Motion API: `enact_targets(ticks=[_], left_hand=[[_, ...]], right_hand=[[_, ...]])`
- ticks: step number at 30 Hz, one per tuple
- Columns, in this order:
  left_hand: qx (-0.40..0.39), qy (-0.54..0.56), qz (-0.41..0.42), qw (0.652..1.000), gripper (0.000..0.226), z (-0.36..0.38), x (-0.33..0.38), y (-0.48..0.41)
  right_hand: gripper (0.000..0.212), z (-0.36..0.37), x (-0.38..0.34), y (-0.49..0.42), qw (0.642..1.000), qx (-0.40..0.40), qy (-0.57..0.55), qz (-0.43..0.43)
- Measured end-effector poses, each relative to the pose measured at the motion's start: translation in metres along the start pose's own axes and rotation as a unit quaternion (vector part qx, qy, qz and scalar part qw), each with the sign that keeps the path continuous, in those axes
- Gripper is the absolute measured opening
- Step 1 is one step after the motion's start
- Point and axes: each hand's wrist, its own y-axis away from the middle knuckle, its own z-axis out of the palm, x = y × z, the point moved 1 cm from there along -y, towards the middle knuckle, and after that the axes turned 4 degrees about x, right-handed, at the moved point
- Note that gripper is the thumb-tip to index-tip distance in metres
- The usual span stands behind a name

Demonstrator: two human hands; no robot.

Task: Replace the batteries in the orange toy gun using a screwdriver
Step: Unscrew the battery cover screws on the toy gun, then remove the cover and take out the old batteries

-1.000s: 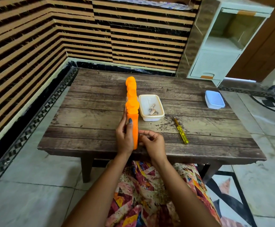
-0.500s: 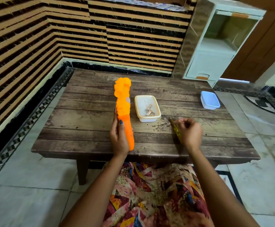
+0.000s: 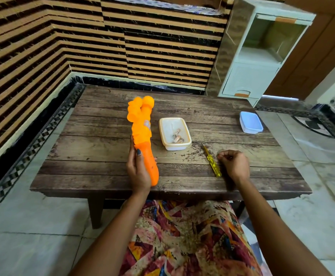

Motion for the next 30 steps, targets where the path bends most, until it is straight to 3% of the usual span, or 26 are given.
enact_targets(ticks=[6, 9, 11, 15, 17, 19, 22, 24, 27, 30], left_hand=[[0.011, 0.019, 0.002, 1.000, 0.080, 0.001, 0.004, 0.002], [0.026, 0.005, 0.007, 1.000, 0.052, 0.000, 0.005, 0.002], [0.026, 0.012, 0.002, 1.000, 0.031, 0.000, 0.006, 0.001], [0.014, 0.035, -0.017, 0.999, 0.027, 0.001, 0.008, 0.000], [0.009, 0.051, -0.036, 0.998, 0.031, -0.001, 0.008, -0.003], [0.015, 0.064, -0.045, 0.997, 0.039, -0.002, 0.009, -0.006], [0.026, 0.053, -0.059, 0.996, 0.030, -0.002, 0.013, -0.007], [0.040, 0.051, -0.076, 0.995, 0.019, -0.004, 0.013, -0.008], [0.032, 0.032, -0.094, 0.995, 0.012, -0.005, 0.014, -0.007], [0.022, -0.052, -0.058, 0.997, 0.037, -0.003, 0.014, -0.005]], right_hand=[[0.017, 0.000, 0.004, -0.003, 0.999, -0.024, -0.042, 0.013], [0.024, -0.003, 0.003, -0.002, 0.993, -0.028, -0.112, 0.023], [0.022, -0.006, -0.004, 0.005, 0.986, 0.023, -0.161, 0.022], [0.024, -0.001, -0.040, 0.041, 0.963, 0.126, -0.233, -0.047], [0.026, 0.015, -0.059, 0.065, 0.962, 0.076, -0.242, -0.098], [0.026, 0.038, -0.074, 0.087, 0.956, -0.025, -0.250, -0.152], [0.055, 0.070, -0.091, 0.109, 0.943, -0.178, -0.173, -0.223], [0.072, 0.083, -0.097, 0.114, 0.942, -0.193, -0.117, -0.249], [0.075, 0.088, -0.099, 0.113, 0.950, -0.179, -0.106, -0.233], [0.073, 0.088, -0.099, 0.113, 0.950, -0.176, -0.118, -0.228]])
